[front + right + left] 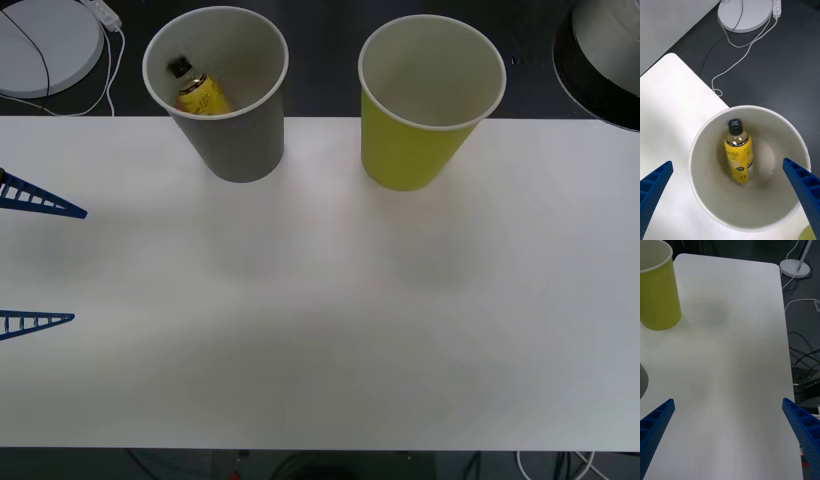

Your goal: Put the can into the green bin and the plastic bottle into the gray bin

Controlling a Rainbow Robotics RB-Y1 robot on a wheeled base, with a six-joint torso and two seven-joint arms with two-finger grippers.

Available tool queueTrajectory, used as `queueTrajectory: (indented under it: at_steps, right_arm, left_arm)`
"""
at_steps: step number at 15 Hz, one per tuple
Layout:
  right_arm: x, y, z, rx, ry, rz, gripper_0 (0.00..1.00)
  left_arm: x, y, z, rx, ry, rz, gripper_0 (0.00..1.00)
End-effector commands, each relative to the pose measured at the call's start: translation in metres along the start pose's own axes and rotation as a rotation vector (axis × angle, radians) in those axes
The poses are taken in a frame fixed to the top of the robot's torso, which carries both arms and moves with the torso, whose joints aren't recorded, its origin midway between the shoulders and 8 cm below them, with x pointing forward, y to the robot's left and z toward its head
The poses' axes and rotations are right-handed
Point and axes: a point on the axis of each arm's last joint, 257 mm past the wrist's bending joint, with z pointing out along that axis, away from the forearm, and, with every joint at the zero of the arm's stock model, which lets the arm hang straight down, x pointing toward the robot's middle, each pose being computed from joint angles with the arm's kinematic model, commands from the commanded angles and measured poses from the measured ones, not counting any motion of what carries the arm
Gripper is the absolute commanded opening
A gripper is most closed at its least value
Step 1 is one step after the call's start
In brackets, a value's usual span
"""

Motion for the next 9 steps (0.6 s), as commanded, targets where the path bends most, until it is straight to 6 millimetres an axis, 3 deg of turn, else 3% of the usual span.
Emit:
queueTrajectory:
  at_steps: [1, 9]
  right_arm:
    - [0.009, 0.004, -0.004, -0.046, 0.001, -0.027, 1.00]
    - [0.042, 0.013, -0.029, -0.146, -0.019, -0.129, 1.00]
  left_arm:
    - [0.000, 0.000, 0.000, 0.000, 0.000, 0.000, 1.00]
    - [0.000, 0.000, 0.000, 0.000, 0.000, 0.000, 1.00]
